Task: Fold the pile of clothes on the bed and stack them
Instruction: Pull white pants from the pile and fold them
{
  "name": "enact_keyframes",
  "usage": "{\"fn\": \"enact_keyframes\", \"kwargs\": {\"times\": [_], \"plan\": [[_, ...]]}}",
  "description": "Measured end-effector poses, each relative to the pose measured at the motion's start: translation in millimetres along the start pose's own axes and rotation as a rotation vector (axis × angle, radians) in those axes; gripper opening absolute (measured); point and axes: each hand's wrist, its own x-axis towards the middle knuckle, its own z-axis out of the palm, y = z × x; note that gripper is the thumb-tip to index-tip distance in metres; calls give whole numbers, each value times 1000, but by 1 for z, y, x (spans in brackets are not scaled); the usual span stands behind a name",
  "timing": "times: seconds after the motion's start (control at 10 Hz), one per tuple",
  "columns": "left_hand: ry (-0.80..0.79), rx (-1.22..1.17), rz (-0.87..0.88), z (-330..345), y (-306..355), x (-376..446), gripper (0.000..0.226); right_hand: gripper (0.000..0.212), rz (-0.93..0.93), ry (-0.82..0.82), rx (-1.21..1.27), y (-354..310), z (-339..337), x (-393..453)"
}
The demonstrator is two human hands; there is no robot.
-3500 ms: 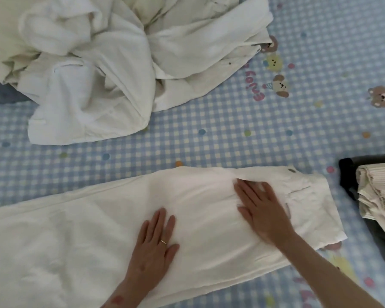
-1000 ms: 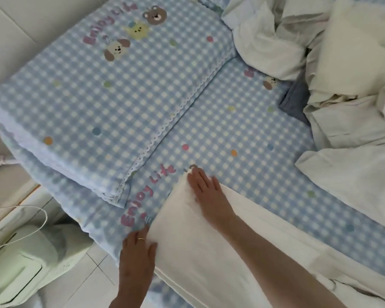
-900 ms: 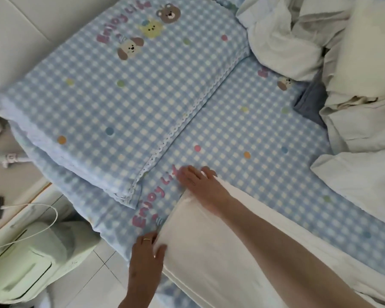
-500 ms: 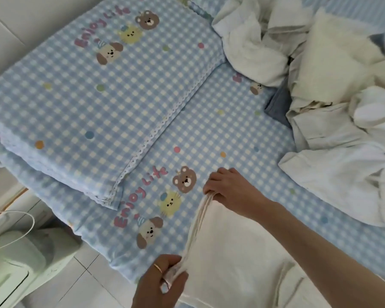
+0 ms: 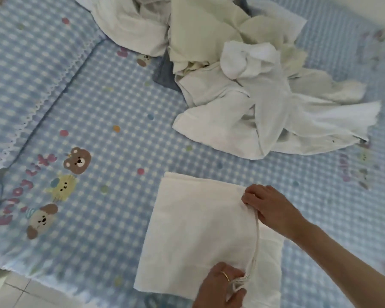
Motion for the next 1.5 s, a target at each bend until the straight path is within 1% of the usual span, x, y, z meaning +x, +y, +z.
{"fn": "enact_keyframes", "kwargs": {"times": [0.1, 0.2, 0.3, 0.4, 0.5, 0.6, 0.7, 0.8, 0.9, 1.0, 1.1, 1.2, 1.3, 1.4, 1.5], "plan": [[-175, 53, -82, 50, 27, 39, 55, 41, 134, -51, -19, 33, 8, -70], [-171, 191, -63, 90, 34, 64, 55, 37, 276, -101, 14, 62, 30, -119], [158, 560, 160, 116, 22, 64, 50, 35, 632, -88, 149, 65, 63, -153], [659, 532, 208, 82, -3, 52, 37, 41, 1261, 110, 694, 24, 91, -161], [1092, 464, -209, 27, -40, 45, 47, 53, 1488, -1, 844, -21, 117, -160], [961, 244, -489, -6, -59, 43, 64, 48, 1413, 24, 788, -44, 132, -155], [906, 158, -497, -22, -65, 46, 54, 54, 1403, 91, 926, -48, 139, -151], [826, 86, -587, -36, -62, 41, 38, 45, 1408, 207, 1051, -46, 137, -156], [820, -8, -528, -44, -44, 31, 19, 30, 1407, 350, 1075, -44, 116, -161], [818, -4, -459, -29, -5, 23, 14, 19, 1377, 465, 1027, -40, 82, -185], [793, -15, -380, 10, 41, 34, 21, 20, 1408, 542, 917, -23, 47, -239], [722, -59, -273, 69, 80, 62, 20, 24, 1475, 601, 789, 1, 22, -306], [617, -130, -185, 143, 113, 99, 20, 28, 1548, 674, 719, 29, 3, -383], [526, -143, -129, 220, 134, 134, 25, 30, 1614, 708, 639, 61, -3, -461], [501, -172, -79, 296, 148, 169, 27, 27, 1674, 714, 544, 100, -6, -535]]}}
